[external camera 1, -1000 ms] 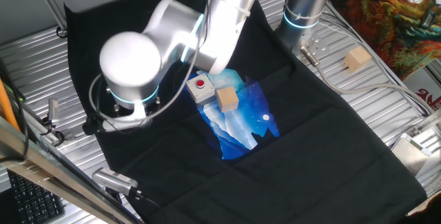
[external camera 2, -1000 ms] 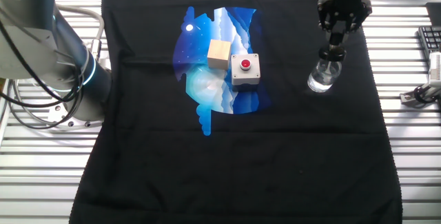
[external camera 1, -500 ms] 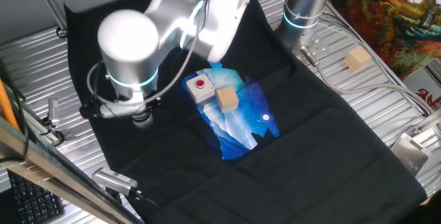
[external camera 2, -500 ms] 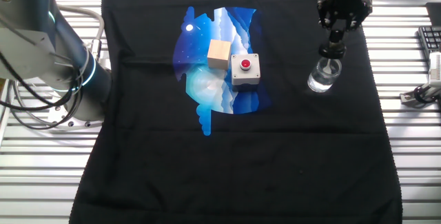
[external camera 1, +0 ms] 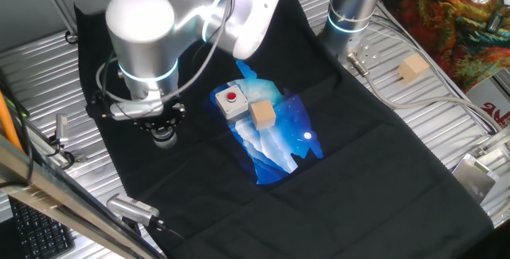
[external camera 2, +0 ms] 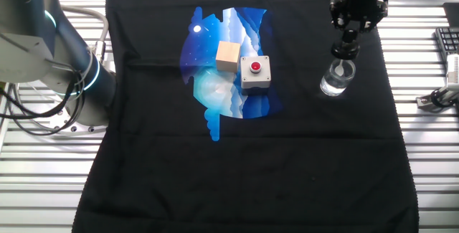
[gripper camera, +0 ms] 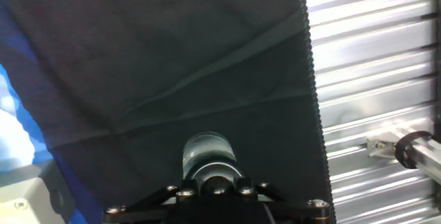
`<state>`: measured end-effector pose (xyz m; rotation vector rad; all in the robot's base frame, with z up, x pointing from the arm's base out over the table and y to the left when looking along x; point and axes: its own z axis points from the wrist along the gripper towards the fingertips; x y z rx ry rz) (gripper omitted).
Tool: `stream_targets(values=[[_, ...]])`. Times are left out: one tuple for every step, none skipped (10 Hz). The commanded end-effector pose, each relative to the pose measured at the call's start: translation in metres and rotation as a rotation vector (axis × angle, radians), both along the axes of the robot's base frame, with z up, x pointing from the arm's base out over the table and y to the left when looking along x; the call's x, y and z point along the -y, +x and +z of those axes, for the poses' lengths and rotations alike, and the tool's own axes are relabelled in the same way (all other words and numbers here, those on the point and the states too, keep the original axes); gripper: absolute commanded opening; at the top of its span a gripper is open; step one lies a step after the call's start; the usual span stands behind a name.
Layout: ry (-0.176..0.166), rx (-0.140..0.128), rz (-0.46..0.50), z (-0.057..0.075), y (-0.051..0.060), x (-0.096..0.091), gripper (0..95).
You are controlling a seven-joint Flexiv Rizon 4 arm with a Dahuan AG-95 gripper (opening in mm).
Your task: Screw the lid onto the jar
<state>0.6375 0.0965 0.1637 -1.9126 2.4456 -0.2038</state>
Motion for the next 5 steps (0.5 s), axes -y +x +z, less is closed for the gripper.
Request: stream_targets(values=[[0.009,0.000,0.009,0.0001,0.0001,-0.0010,0.0],[0.010,0.000,0.009,0.0001,-0.0003,-0.0008,0.0],[0.008,-0.001,0.013,-0.0001,-0.0008,-0.0005,0.0],[0.006,-0.002,0.016,-0.0001,-0.0009,-0.0005,0.0],[0.005,-0.003,0.020,-0.0001,-0.0009,-0.0005,0.0]])
